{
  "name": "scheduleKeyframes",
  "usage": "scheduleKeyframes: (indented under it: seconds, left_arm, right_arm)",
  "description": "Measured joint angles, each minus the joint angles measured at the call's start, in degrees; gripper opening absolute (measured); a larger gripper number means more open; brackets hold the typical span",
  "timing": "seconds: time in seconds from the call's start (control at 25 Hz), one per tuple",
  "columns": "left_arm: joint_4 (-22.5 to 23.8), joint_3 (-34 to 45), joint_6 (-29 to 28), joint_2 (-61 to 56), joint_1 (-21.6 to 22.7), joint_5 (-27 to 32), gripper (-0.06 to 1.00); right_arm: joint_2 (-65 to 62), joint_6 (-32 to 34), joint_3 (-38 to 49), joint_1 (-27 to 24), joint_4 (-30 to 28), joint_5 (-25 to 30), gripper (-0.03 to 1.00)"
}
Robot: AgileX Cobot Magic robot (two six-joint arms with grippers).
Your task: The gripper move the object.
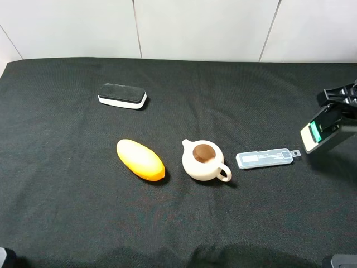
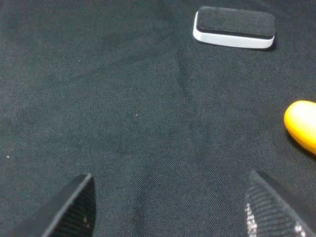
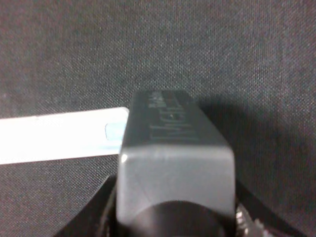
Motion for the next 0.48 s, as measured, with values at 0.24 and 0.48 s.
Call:
scheduleKeyframes:
  seconds: [0.24, 0.48]
  left_arm:
    - [0.00, 0.00, 0.00, 0.00, 0.00, 0.00, 0.68]
    - [0.00, 0.00, 0.00, 0.00, 0.00, 0.00, 0.68]
  right_arm:
    - [-0.02, 0.53, 2.11, 0.00, -0.58, -1.61, 0.30]
    - [-0.02, 1.94, 2.90, 0.00, -2.25, -2.24, 0.30]
